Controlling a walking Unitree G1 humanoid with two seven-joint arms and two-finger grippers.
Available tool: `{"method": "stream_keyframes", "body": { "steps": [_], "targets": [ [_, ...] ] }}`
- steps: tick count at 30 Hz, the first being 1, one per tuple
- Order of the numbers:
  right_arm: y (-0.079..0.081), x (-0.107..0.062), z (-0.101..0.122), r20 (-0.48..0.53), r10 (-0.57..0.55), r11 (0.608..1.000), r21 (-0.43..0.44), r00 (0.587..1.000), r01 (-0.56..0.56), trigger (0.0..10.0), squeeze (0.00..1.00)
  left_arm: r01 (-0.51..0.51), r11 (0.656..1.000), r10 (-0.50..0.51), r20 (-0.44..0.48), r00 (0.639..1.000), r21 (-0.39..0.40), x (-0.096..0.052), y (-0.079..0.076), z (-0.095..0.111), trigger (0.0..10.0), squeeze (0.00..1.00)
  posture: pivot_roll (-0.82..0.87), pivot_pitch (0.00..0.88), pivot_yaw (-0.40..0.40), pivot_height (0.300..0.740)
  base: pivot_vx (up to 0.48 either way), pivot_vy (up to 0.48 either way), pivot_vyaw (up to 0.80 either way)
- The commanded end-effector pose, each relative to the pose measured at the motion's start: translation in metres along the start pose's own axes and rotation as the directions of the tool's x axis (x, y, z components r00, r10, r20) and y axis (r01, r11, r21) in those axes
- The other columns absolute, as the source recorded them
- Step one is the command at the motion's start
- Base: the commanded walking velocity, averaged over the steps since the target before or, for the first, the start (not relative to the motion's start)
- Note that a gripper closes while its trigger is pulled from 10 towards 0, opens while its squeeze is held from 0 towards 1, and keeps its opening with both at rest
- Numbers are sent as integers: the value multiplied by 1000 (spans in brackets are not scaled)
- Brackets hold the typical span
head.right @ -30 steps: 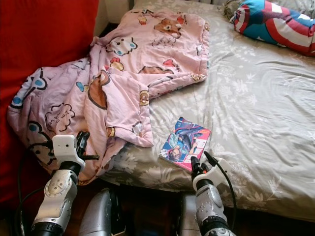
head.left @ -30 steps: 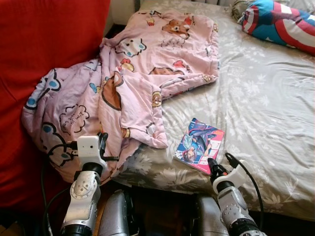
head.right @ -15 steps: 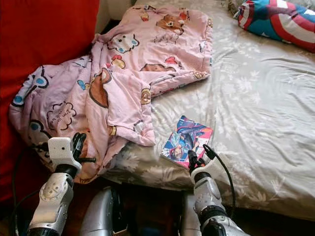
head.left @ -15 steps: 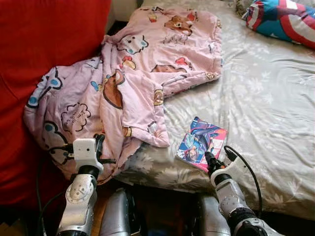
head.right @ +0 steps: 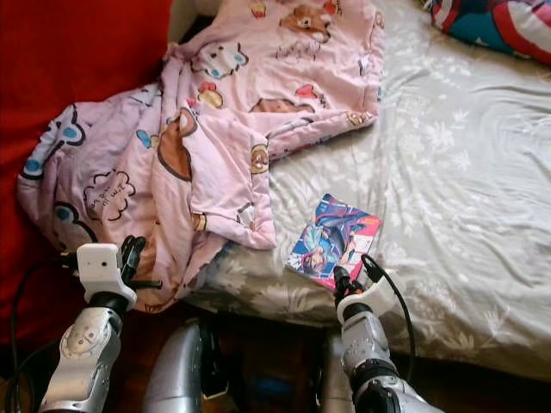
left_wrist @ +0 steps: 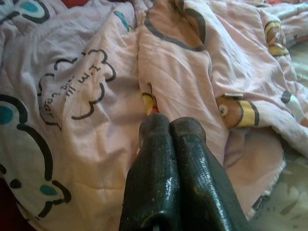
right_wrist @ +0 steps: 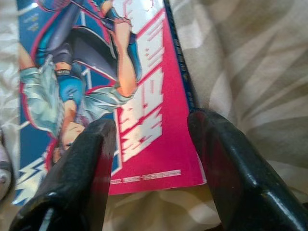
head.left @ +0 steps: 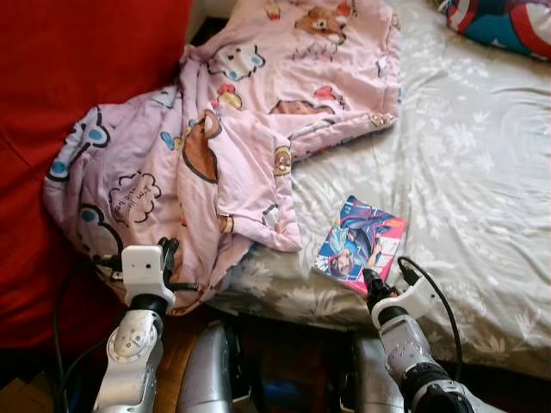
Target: Clean up the room
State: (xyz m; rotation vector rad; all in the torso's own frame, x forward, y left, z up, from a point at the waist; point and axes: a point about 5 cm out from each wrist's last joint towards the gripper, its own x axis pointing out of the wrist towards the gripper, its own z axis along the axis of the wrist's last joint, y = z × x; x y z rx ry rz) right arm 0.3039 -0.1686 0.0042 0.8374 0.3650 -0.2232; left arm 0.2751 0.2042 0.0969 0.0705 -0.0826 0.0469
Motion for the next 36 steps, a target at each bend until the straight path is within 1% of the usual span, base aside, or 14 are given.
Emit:
{"method": "stream_keyframes", "body": {
  "steps": [1, 8, 15, 16, 17, 18, 20, 22, 26, 30, 31, 32, 36],
  "targets": [
    [-11, -5, -8, -24, -44, 999, 14, 999, 45, 10000, 0, 7, 1000, -6, -34, 999, 19, -6, 3, -5, 10000, 0, 54, 300, 27, 605, 0, 0, 0],
    [-19, -8, -9, -21, -75, 997, 26, 997, 76, 10000, 0, 15, 1000, -13, -43, 999, 26, -9, 3, -4, 10000, 0, 63, 314, 34, 605, 0, 0, 0],
    [-22, -10, -14, -43, -78, 996, 34, 996, 79, 10000, 0, 19, 999, -17, -50, 999, 32, -12, 4, -2, 10000, 0, 77, 320, 40, 605, 0, 0, 0],
    [-22, -10, -15, -49, -73, 996, 47, 996, 76, 10000, 0, 20, 999, -18, -51, 999, 34, -13, 4, -2, 10000, 0, 82, 323, 40, 605, 0, 0, 0],
    [-21, -10, -16, -55, -67, 996, 57, 996, 71, 10000, 0, 21, 999, -19, -52, 998, 35, -13, 4, -2, 10000, 0, 82, 323, 40, 605, 0, 0, 0],
    [-17, -9, -19, -72, -37, 996, 75, 997, 42, 10000, 0, 21, 999, -19, -55, 998, 39, -14, 5, -2, 10000, 0, 86, 325, 41, 605, 0, 0, 0],
    [-12, -8, -21, -83, -3, 997, 83, 997, 10, 10000, 0, 20, 999, -17, -58, 998, 42, -15, 6, -2, 10000, 0, 92, 327, 43, 605, 0, 0, 0],
    [-3, -7, -25, -105, 58, 995, 91, 993, -48, 10000, 0, 18, 999, -16, -61, 998, 45, -16, 7, -2, 10000, 0, 96, 328, 43, 605, 0, 0, 0],
    [7, -4, -25, -112, 93, 993, 81, 989, -84, 10000, 0, 17, 999, -14, -67, 998, 48, -18, 8, -2, 10000, 0, 99, 330, 44, 605, 0, 0, 0],
    [7, -3, -23, -103, 83, 994, 83, 991, -75, 10000, 0, 19, 999, -15, -69, 997, 49, -17, 8, -2, 10000, 0, 99, 328, 44, 605, 0, 0, 0],
    [5, -4, -22, -97, 75, 994, 84, 992, -67, 7333, 0, 19, 999, -16, -70, 997, 49, -17, 8, -2, 10000, 0, 99, 328, 44, 605, 0, 0, 0],
    [3, -4, -21, -93, 67, 995, 85, 993, -59, 0, 0, 22, 999, -18, -70, 997, 50, -17, 7, -1, 10000, 0, 100, 325, 45, 605, 0, 0, 0],
    [-2, -5, -20, -88, 56, 995, 84, 995, -49, 0, 0, 23, 998, -20, -70, 997, 52, -16, 7, -1, 10000, 0, 99, 323, 45, 605, 0, 0, 0]
  ]
}}
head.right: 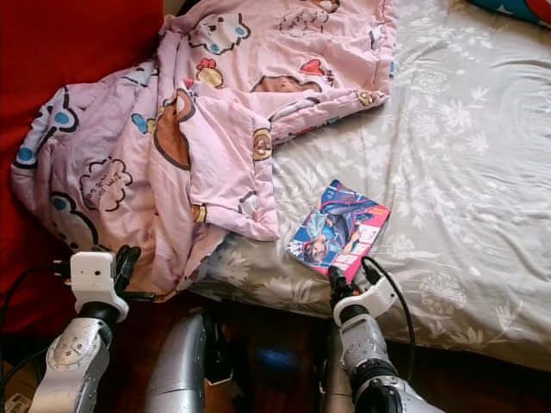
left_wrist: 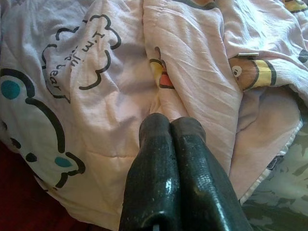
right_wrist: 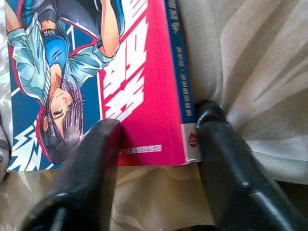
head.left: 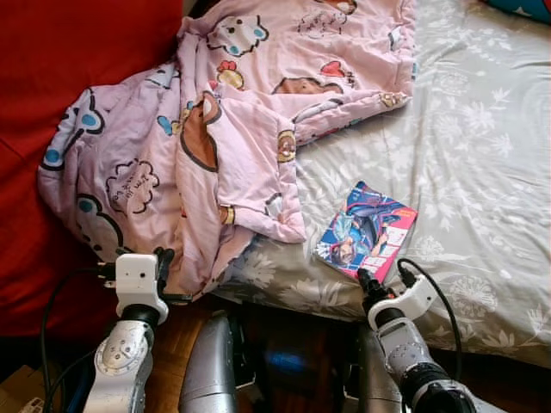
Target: Clean up the room
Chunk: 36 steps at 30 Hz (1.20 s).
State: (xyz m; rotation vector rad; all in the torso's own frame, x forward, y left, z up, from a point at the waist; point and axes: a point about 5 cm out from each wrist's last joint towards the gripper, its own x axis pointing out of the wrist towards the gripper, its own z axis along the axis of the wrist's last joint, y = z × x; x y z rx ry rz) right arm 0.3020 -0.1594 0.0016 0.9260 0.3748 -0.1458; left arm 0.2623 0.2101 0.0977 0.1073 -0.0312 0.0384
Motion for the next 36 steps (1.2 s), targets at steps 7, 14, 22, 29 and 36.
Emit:
{"method": "stream_keyframes", "body": {
  "steps": [7, 14, 22, 29, 36],
  "targets": [
    [-7, -4, -9, -28, -31, 999, 16, 999, 31, 0, 0, 12, 1000, -12, -20, 1000, 17, -2, 0, -3, 10000, 0, 99, 316, 46, 605, 0, 0, 0],
    [-1, -1, -8, -20, -15, 1000, 19, 1000, 16, 0, 0, 15, 1000, -14, -19, 1000, 18, -1, -1, -3, 10000, 0, 99, 312, 45, 605, 0, 0, 0],
    [10, 3, -3, 3, 25, 999, 26, 1000, -25, 0, 0, 15, 1000, -15, -18, 1000, 14, 2, -2, -3, 10000, 0, 89, 298, 38, 605, 0, 0, 0],
    [11, 4, 2, 23, 24, 1000, 15, 999, -24, 0, 0, 12, 1000, -12, -9, 1000, 7, 7, -5, -3, 10000, 0, 80, 281, 29, 605, 0, 0, 0],
    [-4, -3, 8, 102, -55, 981, -181, 993, 72, 0, 0, 2, 1000, -2, -2, 1000, 6, 9, -3, -3, 10000, 0, 61, 264, 18, 605, 0, 0, 0]
  ]
}}
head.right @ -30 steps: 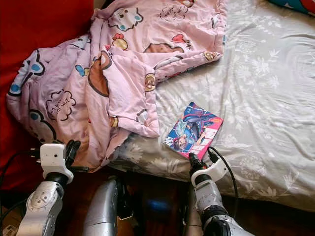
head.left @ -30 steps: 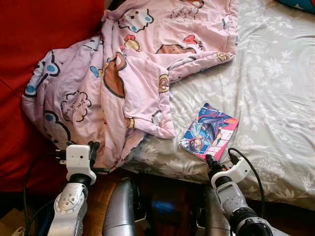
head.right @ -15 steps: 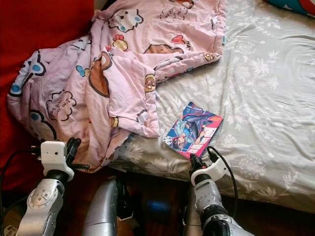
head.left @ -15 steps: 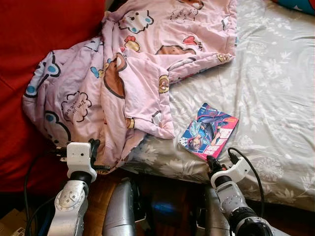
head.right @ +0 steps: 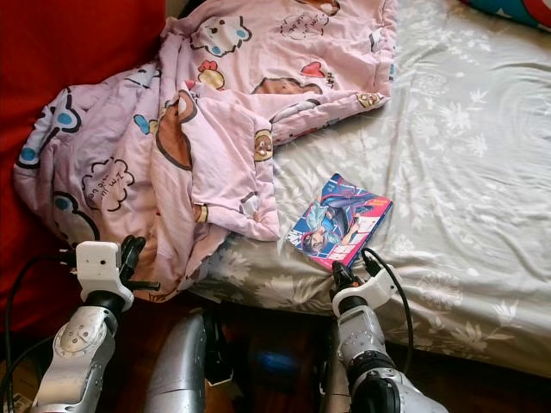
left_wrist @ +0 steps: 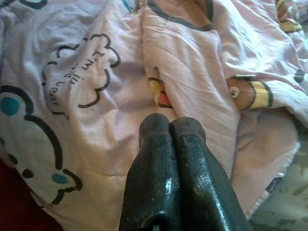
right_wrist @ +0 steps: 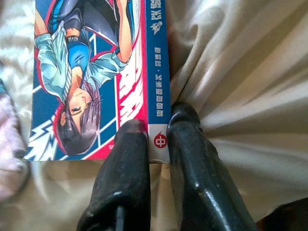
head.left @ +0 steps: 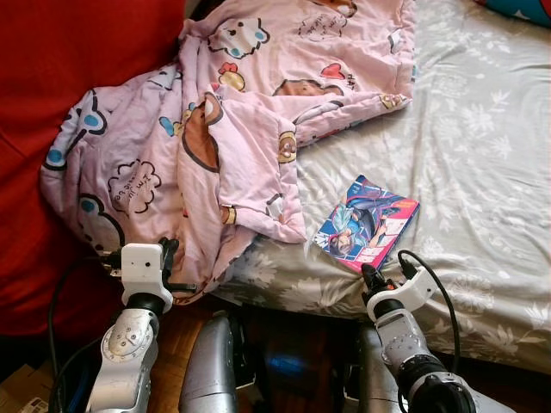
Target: Clean up the room
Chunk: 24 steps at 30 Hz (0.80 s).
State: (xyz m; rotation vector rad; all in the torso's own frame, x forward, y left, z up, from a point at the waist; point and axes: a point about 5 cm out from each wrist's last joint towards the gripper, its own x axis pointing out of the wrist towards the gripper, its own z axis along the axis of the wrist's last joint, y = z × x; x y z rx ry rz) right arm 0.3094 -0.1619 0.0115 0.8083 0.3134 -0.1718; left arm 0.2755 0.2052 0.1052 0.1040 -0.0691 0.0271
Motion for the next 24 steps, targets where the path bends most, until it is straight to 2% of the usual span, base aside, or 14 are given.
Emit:
{"method": "stream_keyframes", "body": {
  "steps": [1, 2, 3, 4, 9, 14, 16, 17, 18, 20, 21, 22, 23, 24],
  "targets": [
    [-13, -7, -2, 29, -46, 992, -118, 999, 49, 0, 0, -8, 1000, 8, -41, 999, 11, -5, 2, -11, 10000, 0, 61, 264, 18, 605, 0, 0, 0],
    [-15, -10, 2, 68, -38, 968, -243, 997, 53, 0, 0, -9, 1000, 9, -40, 999, 10, -4, 2, -11, 10000, 0, 55, 258, 16, 605, 0, 0, 0],
    [-15, -11, 4, 95, -24, 944, -327, 995, 54, 0, 0, -10, 1000, 10, -40, 999, 9, -3, 1, -11, 10000, 0, 51, 257, 15, 605, 0, 0, 0],
    [-12, -15, 6, 139, 30, 899, -437, 990, 34, 0, 0, -10, 1000, 10, -39, 999, 7, -2, 1, -11, 10000, 0, 45, 254, 13, 605, 0, 0, 0],
    [-20, -33, 8, 222, 99, 801, -596, 970, 55, 0, 0, -5, 1000, 5, -37, 999, -3, 2, -4, -14, 10000, 0, 14, 233, 9, 605, 0, 0, 0],
    [-26, -40, 7, 229, 111, 774, -630, 967, 60, 0, 0, -2, 1000, 2, -33, 999, -9, 7, -7, -14, 10000, 0, -1, 218, 2, 605, 0, 0, 0],
    [-28, -43, 1, 204, 112, 779, -625, 972, 42, 0, 0, -2, 1000, 2, -31, 1000, -11, 8, -8, -14, 10000, 0, -8, 210, -2, 605, 0, 0, 0],
    [-33, -46, -6, 182, 73, 827, -561, 981, 43, 0, 0, -4, 1000, 3, -28, 1000, -13, 9, -9, -14, 10000, 0, -10, 206, -6, 605, 0, 0, 0],
    [-36, -47, -9, 174, 50, 853, -520, 983, 48, 0, 0, -4, 1000, 4, -27, 1000, -13, 9, -9, -14, 10000, 0, -10, 206, -6, 605, 0, 0, 0],
    [-41, -50, -13, 170, 8, 892, -447, 985, 70, 0, 0, -5, 1000, 5, -24, 1000, -14, 10, -9, -15, 10000, 0, -13, 199, -10, 605, 0, 0, 0],
    [-42, -51, -14, 172, -4, 898, -433, 985, 79, 0, 0, -6, 1000, 6, -23, 1000, -14, 11, -9, -15, 10000, 0, -13, 199, -10, 605, 0, 0, 0],
    [-44, -53, -14, 176, -29, 916, -390, 984, 97, 0, 0, -7, 1000, 7, -22, 1000, -15, 11, -9, -15, 10000, 0, -15, 196, -12, 605, 0, 0, 0],
    [-49, -54, -14, 190, -102, 949, -277, 976, 153, 0, 0, -9, 1000, 9, -21, 1000, -14, 10, -8, -16, 10000, 0, -17, 193, -13, 605, 0, 0, 0],
    [-51, -54, -15, 190, -129, 958, -230, 973, 172, 0, 0, -10, 1000, 10, -21, 1000, -14, 11, -8, -17, 10000, 0, -17, 193, -13, 605, 0, 0, 0]
  ]
}}
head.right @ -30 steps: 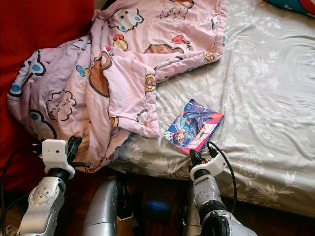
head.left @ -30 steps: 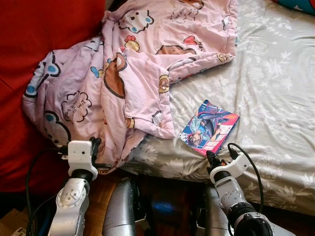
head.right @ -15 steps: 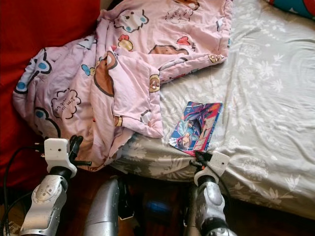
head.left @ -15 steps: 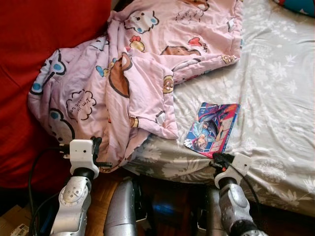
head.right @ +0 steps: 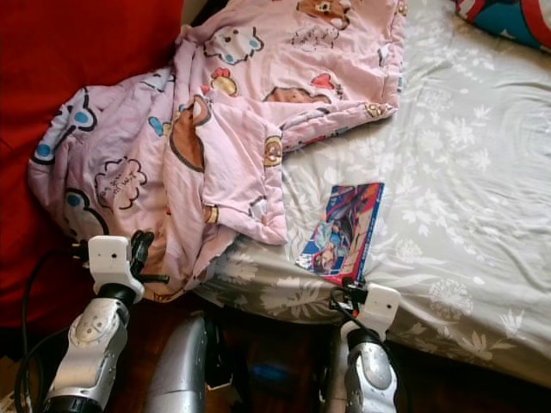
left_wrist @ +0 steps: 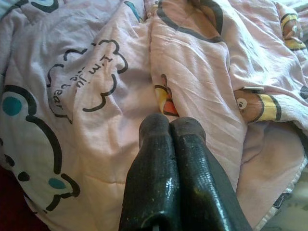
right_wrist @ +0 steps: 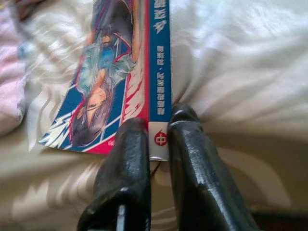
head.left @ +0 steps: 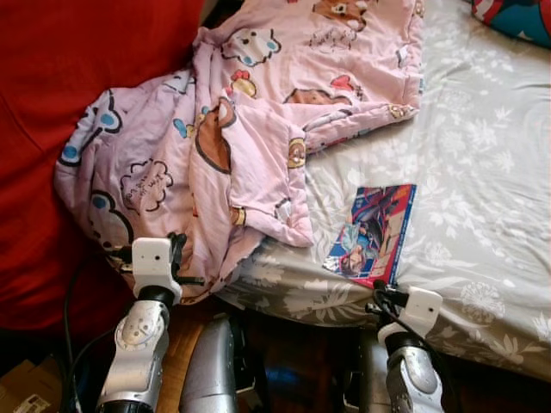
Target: Clean up the room
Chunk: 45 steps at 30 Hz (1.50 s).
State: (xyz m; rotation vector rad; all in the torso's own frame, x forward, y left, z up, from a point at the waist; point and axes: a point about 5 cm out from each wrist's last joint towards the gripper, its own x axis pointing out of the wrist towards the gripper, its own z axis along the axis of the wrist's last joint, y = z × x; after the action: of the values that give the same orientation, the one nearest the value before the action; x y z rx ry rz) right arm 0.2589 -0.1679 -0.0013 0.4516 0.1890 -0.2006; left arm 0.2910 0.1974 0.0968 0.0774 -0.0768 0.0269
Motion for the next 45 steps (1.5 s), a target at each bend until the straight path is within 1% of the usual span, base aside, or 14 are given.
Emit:
{"method": "stream_keyframes", "body": {
  "steps": [1, 2, 10, 15, 20, 22, 25, 28, 35, 36, 38, 39, 40, 45],
  "targets": [
    [-27, -11, -9, -41, -180, 971, 149, 983, 184, 0, 0, -10, 1000, 10, -28, 1000, 13, -4, 2, -8, 10000, 0, -20, 191, -15, 605, 0, 0, 0],
    [-34, -11, -14, -96, -249, 923, 278, 964, 266, 0, 0, -11, 1000, 12, -28, 1000, 14, -4, 2, -9, 10000, 0, -19, 188, -17, 605, 0, 0, 0],
    [-50, -14, -27, -236, -408, 745, 472, 882, 471, 0, 0, -19, 1000, 19, -22, 1000, 18, -4, 2, -10, 10000, 0, -18, 186, -20, 605, 0, 0, 0],
    [-52, -12, -30, -295, -403, 708, 500, 866, 499, 0, 0, -21, 1000, 22, -19, 1000, 20, -5, 2, -12, 10000, 0, -14, 187, -21, 605, 0, 0, 0],
    [-47, -5, -26, -293, -369, 735, 489, 882, 470, 0, 0, -26, 999, 26, -18, 1000, 23, -5, 3, -12, 10000, 0, -4, 190, -22, 605, 0, 0, 0],
    [-40, 5, -11, -198, -324, 833, 404, 925, 379, 0, 0, -29, 999, 29, -16, 999, 27, -6, 4, -11, 10000, 0, -2, 190, -20, 605, 0, 0, 0],
    [-35, 11, -1, -132, -290, 882, 347, 948, 318, 0, 0, -30, 999, 30, -16, 999, 28, -5, 5, -11, 10000, 0, -5, 189, -18, 605, 0, 0, 0],
    [-23, 24, 33, 58, -174, 981, 99, 983, 168, 0, 0, -31, 999, 31, -20, 999, 31, -5, 6, -13, 10000, 0, -11, 186, -17, 605, 0, 0, 0],
    [-14, 27, 49, 145, -85, 994, -63, 986, 94, 0, 0, -28, 999, 29, -26, 999, 30, -4, 3, -15, 10000, 0, -22, 178, -19, 605, 0, 0, 0],
    [-3, 26, 56, 184, 27, 979, -204, 983, 11, 0, 0, -29, 999, 30, -30, 999, 24, -3, 1, -16, 10000, 0, -44, 163, -27, 605, 0, 0, 0],
    [3, 24, 57, 187, 86, 964, -263, 979, -35, 0, 0, -29, 999, 30, -31, 999, 21, -2, -1, -17, 10000, 0, -45, 163, -28, 605, 0, 0, 0],
    [9, 23, 57, 179, 133, 952, -297, 975, -75, 3882, 0, -29, 999, 30, -33, 999, 18, -2, -2, -18, 10000, 0, -46, 160, -29, 605, 0, 0, 0],
    [13, 22, 56, 159, 165, 943, -314, 973, -108, 10000, 0, -29, 999, 29, -34, 999, 15, -2, -3, -18, 10000, 0, -46, 160, -29, 605, 0, 0, 0],
    [17, 23, 47, 90, 195, 936, -315, 977, -158, 10000, 0, -30, 1000, 30, -59, 998, 7, -4, -4, -25, 10000, 0, -53, 149, -31, 615, 0, 0, 0]
  ]
}}
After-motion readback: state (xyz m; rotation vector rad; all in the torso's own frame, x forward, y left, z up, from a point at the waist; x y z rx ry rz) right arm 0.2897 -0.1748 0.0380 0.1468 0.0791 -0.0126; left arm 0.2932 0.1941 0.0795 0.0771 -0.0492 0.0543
